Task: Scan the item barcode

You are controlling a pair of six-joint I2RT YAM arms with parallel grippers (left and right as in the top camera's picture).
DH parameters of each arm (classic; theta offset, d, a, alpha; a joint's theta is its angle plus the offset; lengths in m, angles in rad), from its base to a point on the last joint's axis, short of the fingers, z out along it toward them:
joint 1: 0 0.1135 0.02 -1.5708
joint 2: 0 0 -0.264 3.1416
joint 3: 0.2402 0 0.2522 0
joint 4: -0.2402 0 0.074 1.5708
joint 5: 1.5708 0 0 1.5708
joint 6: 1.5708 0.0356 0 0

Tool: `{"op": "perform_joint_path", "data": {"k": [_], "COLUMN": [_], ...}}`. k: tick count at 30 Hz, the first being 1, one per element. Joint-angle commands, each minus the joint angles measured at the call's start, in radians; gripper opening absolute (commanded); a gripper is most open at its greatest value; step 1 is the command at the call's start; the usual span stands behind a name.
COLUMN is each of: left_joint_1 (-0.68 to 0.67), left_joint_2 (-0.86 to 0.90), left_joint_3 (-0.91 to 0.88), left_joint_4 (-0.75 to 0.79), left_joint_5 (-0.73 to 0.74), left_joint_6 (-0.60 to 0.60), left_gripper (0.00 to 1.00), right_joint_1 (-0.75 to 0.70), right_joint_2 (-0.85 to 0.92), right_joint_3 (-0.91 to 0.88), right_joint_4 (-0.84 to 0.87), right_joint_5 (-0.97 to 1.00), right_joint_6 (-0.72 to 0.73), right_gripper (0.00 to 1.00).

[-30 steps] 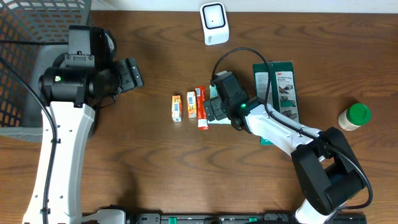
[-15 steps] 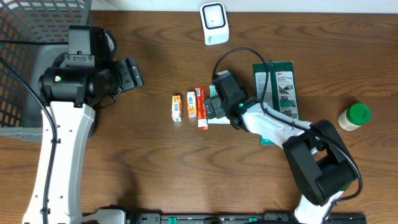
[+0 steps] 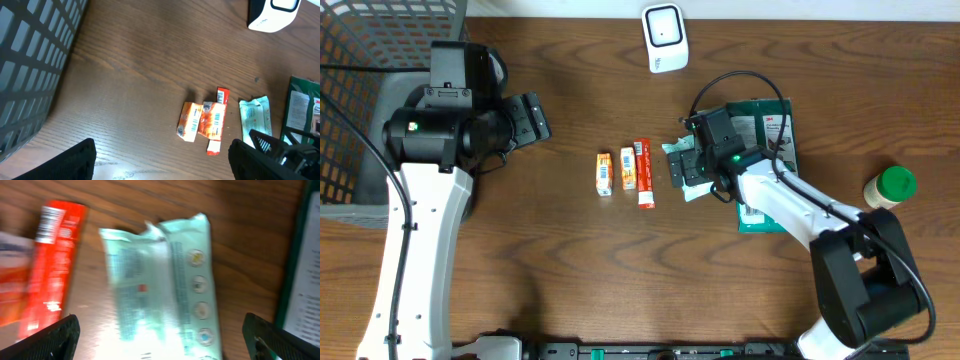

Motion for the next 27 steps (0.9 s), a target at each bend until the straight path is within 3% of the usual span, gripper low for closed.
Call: {"op": "perform_joint_path", "data": {"k": [1,13,27], "left_joint_1": [0.000,0.000,0.000], "left_joint_2": [0.006,0.006,0.007], "left_joint_3": [0.011,0.011,0.011], "left_joint_4": [-0.003,0.027,0.036], "left_joint_5": [0.002,0.002,0.003], "left_joint_6": [0.005,-0.024,-0.044], "left_gripper": [0.85,0.85,0.84], "right_joint_1": [-0.012,-0.027,-0.082], "right_joint_2": [-0.013,0.069,-0.068], "right_joint_3": [0.002,0.002,0.059], "right_joint_4": [-0.003,-0.019,-0.222], "right_joint_5": [-0.058,-0.092,-0.271], "right_joint_6": [0.011,0.010,-0.044], "right_gripper": [0.99,0.99,0.99]}}
